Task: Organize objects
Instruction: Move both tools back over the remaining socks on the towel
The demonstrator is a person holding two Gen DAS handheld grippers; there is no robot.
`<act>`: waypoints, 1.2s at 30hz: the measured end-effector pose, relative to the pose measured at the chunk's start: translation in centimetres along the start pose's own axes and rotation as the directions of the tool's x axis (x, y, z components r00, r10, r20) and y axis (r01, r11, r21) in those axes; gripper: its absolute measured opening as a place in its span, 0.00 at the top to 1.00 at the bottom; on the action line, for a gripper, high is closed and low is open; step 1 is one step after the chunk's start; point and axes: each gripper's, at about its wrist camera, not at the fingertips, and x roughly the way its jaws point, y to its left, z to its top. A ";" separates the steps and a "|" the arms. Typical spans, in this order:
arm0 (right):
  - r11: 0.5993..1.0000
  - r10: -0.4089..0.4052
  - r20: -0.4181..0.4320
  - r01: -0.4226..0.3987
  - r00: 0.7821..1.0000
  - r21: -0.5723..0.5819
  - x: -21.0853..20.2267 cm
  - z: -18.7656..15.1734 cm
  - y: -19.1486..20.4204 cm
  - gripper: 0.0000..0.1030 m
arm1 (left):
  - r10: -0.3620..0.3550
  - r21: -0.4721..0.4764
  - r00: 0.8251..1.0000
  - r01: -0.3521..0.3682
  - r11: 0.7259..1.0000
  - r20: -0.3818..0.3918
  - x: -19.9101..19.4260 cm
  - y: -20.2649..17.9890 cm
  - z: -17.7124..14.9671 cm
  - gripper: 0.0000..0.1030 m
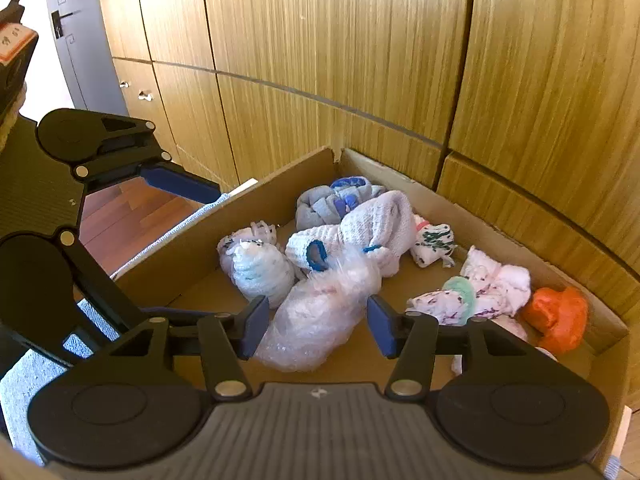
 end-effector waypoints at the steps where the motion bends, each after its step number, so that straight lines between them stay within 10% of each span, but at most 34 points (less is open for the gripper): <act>1: 1.000 -0.002 0.005 0.002 1.000 0.002 -0.4 0.0 0.0 0.51 | -0.003 -0.008 1.000 0.003 1.000 0.003 -0.1 0.0 -0.1 0.12; 13: 0.999 -0.031 0.127 0.029 0.991 0.020 -7.9 -1.6 2.0 0.34 | -0.019 -0.166 0.997 0.032 0.986 0.079 -5.2 -0.4 -2.2 0.06; 24: 0.987 -0.137 0.271 0.109 0.953 0.116 -16.7 -10.3 7.5 0.09 | -0.037 -0.236 0.979 0.086 0.968 0.201 -10.1 -5.2 -8.5 0.01; 36: 0.914 -0.245 0.208 0.154 0.947 0.375 -14.6 -17.7 12.5 0.04 | -0.084 -0.272 0.975 0.139 0.952 0.205 -9.8 -7.2 -13.0 0.01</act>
